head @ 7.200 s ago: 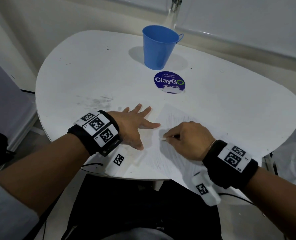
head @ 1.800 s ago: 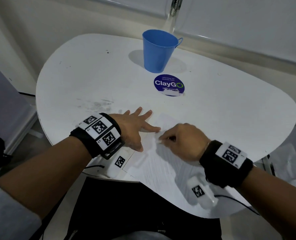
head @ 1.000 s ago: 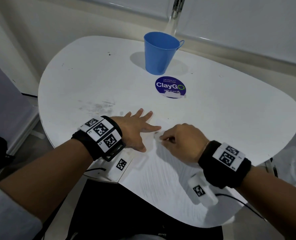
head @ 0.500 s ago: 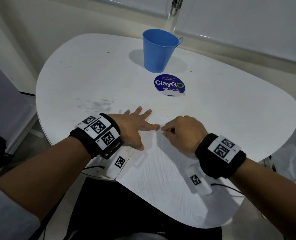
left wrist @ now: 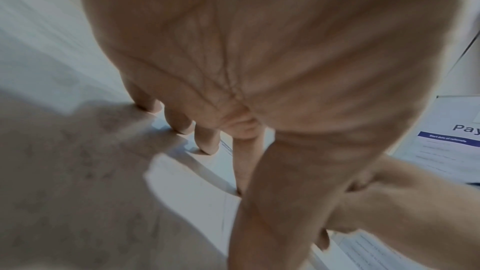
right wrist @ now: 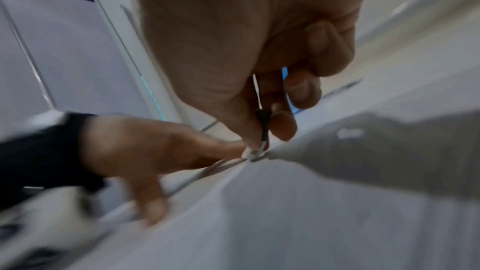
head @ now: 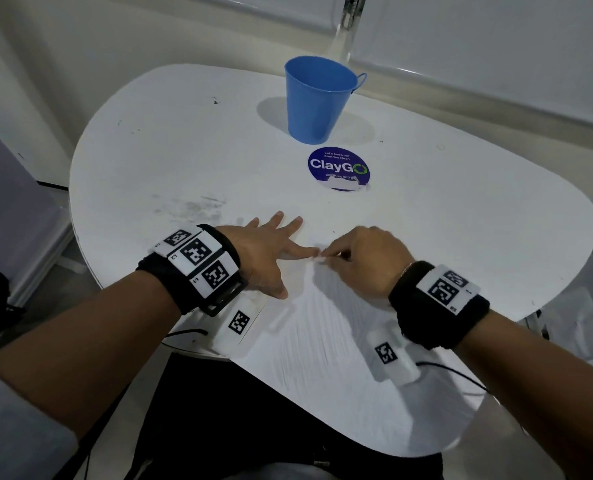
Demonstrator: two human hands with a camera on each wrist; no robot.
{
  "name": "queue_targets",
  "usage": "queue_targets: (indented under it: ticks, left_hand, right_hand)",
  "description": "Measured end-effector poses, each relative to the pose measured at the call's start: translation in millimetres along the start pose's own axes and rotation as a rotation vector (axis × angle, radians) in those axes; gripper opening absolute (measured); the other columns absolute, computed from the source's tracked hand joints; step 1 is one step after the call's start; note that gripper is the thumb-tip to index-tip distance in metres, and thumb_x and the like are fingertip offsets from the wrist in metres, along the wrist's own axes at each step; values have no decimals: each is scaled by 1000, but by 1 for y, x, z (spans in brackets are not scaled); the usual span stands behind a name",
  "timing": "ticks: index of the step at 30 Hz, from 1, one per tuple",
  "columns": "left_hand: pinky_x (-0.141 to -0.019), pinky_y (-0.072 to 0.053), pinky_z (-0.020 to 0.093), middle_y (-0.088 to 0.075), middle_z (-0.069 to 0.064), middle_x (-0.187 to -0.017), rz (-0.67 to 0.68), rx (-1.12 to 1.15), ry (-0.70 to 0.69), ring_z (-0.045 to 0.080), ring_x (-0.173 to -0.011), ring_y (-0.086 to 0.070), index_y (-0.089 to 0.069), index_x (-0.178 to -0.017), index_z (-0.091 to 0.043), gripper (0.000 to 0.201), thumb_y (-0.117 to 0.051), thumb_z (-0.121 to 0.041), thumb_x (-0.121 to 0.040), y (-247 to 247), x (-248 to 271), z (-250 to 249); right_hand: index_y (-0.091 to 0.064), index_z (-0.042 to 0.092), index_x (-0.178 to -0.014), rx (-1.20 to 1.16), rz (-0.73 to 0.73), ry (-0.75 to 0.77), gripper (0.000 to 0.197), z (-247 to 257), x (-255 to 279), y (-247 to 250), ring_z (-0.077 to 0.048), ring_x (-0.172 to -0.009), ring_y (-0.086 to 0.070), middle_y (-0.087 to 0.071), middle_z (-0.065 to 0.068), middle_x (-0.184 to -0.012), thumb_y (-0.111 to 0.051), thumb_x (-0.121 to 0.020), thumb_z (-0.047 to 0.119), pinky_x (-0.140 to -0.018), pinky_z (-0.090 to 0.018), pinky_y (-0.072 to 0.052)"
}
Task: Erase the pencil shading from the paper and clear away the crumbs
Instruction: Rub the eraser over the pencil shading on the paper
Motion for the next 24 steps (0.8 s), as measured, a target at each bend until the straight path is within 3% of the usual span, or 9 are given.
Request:
queue_targets:
  ticks: [2, 5, 9, 14, 19, 22, 24]
  left_hand:
    - [-121, 12, 36, 27, -15, -164, -7, -5, -8, 10, -149, 30, -4, -154, -57, 90, -67, -39, -92, 1, 2, -3]
    - [-123, 12, 37, 27, -14, -164, 1, 9, -1, 10, -148, 31, -6, -154, -56, 90, -68, -38, -91, 1, 1, 0]
    - [-123, 13, 39, 27, -14, -163, 12, 9, -8, 10, -148, 32, -5, -154, -57, 90, -68, -37, -92, 2, 1, -1]
    - [-124, 12, 39, 28, -15, -163, 15, 25, -6, 9, -147, 32, -7, -154, -58, 90, -68, -38, -91, 1, 2, 2]
    - [-124, 12, 38, 27, -16, -163, 7, 15, -9, 10, -148, 31, -6, -153, -58, 90, -68, -36, -91, 1, 1, 0]
    - [-125, 10, 42, 27, -16, -163, 3, 35, -12, 9, -148, 32, -8, -152, -60, 92, -70, -36, -89, -2, -2, 5]
    - [-126, 8, 44, 27, -18, -162, 6, 48, -5, 10, -148, 32, -8, -151, -62, 92, -71, -37, -88, -3, -5, 8]
  right_hand:
    - [-76, 36, -102, 25, -20, -6, 21, -2, 0, -1, -17, -82, -63, -72, 12, -89, -57, -95, 31, -71, -28, -48]
    - [-76, 32, -101, 62, 68, 120, 21, 12, 15, -11, -17, -87, -66, -75, 11, -94, -56, -95, 31, -76, -31, -52]
    - [-74, 37, -107, 50, -21, -6, 21, -8, 1, 5, -16, -97, -64, -73, 13, -105, -58, -95, 33, -79, -27, -47]
    - [-75, 30, -101, 112, 70, 108, 22, 7, 16, -9, -17, -91, -65, -74, 11, -94, -54, -95, 32, -78, -31, -51]
    - [-76, 33, -103, 60, -29, -18, 21, -9, 5, 2, -19, -96, -65, -74, 12, -101, -56, -96, 33, -82, -31, -50]
    - [-75, 31, -100, 101, 82, 102, 21, 9, 19, -10, -17, -91, -64, -74, 11, -92, -55, -95, 33, -77, -30, -50]
    - [-75, 35, -104, 58, 99, 81, 20, 6, 16, -7, -15, -94, -63, -73, 15, -99, -57, -95, 33, -79, -28, -48]
Point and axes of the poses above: each hand's wrist, its own x-axis away from the middle knuckle, its own y-axis out of the back of the hand, z = x × y, the point moved 4 cm from there along -x, towards the middle knuckle
